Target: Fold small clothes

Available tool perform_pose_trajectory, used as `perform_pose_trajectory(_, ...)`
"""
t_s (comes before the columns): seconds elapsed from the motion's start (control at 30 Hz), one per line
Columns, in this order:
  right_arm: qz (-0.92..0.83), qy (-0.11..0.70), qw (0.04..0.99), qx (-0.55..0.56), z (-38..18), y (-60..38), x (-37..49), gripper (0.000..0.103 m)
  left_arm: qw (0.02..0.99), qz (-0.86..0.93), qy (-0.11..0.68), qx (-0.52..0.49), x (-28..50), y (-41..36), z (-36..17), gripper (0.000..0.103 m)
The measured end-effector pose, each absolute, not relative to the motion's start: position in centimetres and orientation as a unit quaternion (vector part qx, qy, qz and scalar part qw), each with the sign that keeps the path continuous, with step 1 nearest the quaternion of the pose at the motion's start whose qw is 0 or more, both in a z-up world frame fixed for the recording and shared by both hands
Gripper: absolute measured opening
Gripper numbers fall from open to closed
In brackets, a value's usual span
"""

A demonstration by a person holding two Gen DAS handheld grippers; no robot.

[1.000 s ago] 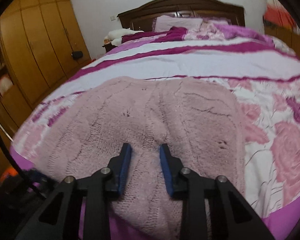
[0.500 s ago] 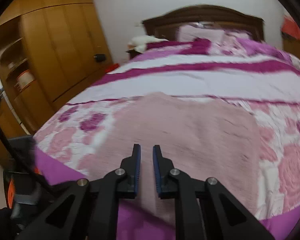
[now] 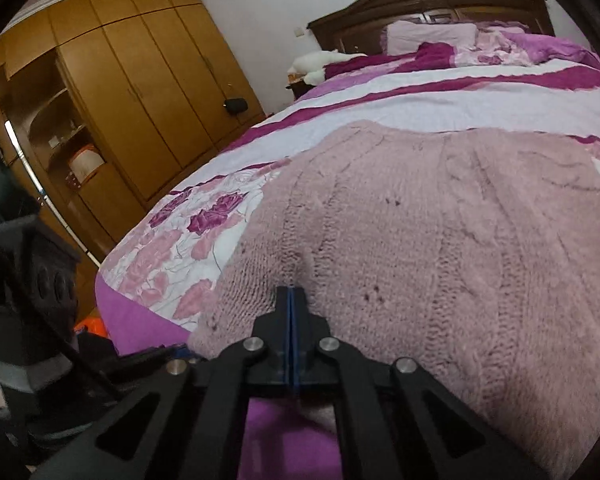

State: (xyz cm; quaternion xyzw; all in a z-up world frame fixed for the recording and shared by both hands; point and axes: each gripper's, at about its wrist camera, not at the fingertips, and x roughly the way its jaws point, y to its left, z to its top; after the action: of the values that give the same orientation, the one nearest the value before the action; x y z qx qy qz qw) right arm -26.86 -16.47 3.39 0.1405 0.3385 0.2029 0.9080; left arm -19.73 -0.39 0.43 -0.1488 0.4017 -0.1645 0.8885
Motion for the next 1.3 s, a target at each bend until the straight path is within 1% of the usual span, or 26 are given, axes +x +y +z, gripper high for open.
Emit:
perform_pose_trajectory(0.03,0.192,0.329,0.914,0.138,4.4,-16.7,-27.4,0.0,0.889,-0.164,0.402,-0.148,-19.8,-0.4,0.5,0.0)
perform_pose_trajectory(0.1,0.16,0.273,0.942,0.115,7.4,-18.2,-29.8,0.0,0.889,-0.165,0.402,-0.147,-19.7,-0.4,0.4,0.0)
perform_pose_trajectory(0.17,0.1,0.258,0.957,0.087,8.8,-19.7,-31.0,0.0,0.888,-0.164,0.403,-0.149,-19.6,-0.4,0.4,0.0)
perform_pose_trajectory(0.23,0.057,0.295,0.951,0.068,7.9,-21.0,-30.4,0.0,0.886,-0.163,0.405,-0.157,-19.6,-0.3,0.4,0.0)
perform_pose_trajectory(0.3,-0.002,0.367,0.928,0.059,4.5,-22.8,-28.9,0.0,0.882,-0.169,0.407,-0.167,-19.5,-0.2,0.3,0.0)
perform_pose_trajectory(0.33,0.001,0.374,0.924,0.08,3.1,-23.8,-28.8,0.0,0.882,-0.17,0.408,-0.165,-19.6,-0.4,0.4,0.0)
perform_pose_trajectory(0.4,-0.001,0.367,0.927,0.081,3.3,-24.0,-28.9,0.0,0.883,-0.166,0.419,-0.132,-19.8,-0.9,0.7,0.0)
perform_pose_trajectory(0.47,-0.005,0.367,0.928,0.064,4.3,-23.3,-28.7,0.0,0.866,-0.173,0.461,-0.087,-20.1,-1.3,1.4,0.0)
perform_pose_trajectory(0.53,0.016,0.362,0.928,0.087,5.4,-23.8,-28.8,0.0,0.848,-0.175,0.497,-0.056,-21.3,-0.4,2.9,0.0)
perform_pose_trajectory(0.57,0.028,0.359,0.927,0.104,6.0,-24.5,-28.8,0.007,0.848,-0.172,0.497,-0.06,-22.2,0.7,4.0,0.0)
perform_pose_trajectory(0.6,0.031,0.355,0.928,0.113,6.8,-25.0,-28.5,0.012,0.858,-0.173,0.478,-0.076,-23.1,1.9,5.5,0.0)
perform_pose_trajectory(0.63,0.03,0.348,0.929,0.119,7.4,-25.6,-28.3,0.023,0.869,-0.174,0.455,-0.082,-23.6,2.5,6.9,0.0)
perform_pose_trajectory(0.67,0.029,0.342,0.931,0.126,7.9,-26.1,-28.0,0.029,0.883,-0.171,0.43,-0.079,-23.7,2.8,8.4,0.0)
perform_pose_trajectory(0.73,0.029,0.333,0.932,0.143,9.2,-27.4,-26.8,0.03,0.908,-0.172,0.376,-0.066,-22.9,2.2,11.3,0.0)
perform_pose_trajectory(0.83,0.02,0.34,0.928,0.151,10.3,-28.9,-23.1,0.03,0.911,-0.2,0.356,-0.059,-18.9,-0.1,13.0,0.0)
perform_pose_trajectory(0.93,0.029,0.378,0.913,0.149,10.0,-29.7,-19.2,0.03,0.897,-0.225,0.376,-0.06,-14.0,-2.3,12.3,0.0)
perform_pose_trajectory(1.07,0.024,0.432,0.891,0.141,8.0,-30.2,-15.7,0.03,0.868,-0.236,0.434,-0.052,-7.5,-4.2,9.5,0.0)
perform_pose_trajectory(1.13,0.033,0.455,0.876,0.157,6.4,-30.6,-14.2,0.03,0.85,-0.239,0.467,-0.051,-5.1,-4.7,7.4,0.0)
perform_pose_trajectory(1.23,0.021,0.494,0.85,0.179,3.2,-31.6,-12.8,0.028,0.843,-0.201,0.497,-0.037,-3.8,-5.1,4.4,0.0)
perform_pose_trajectory(1.3,0.022,0.496,0.846,0.195,2.6,-32.2,-12.5,0.028,0.846,-0.194,0.496,-0.022,-3.8,-5.7,4.1,0.0)
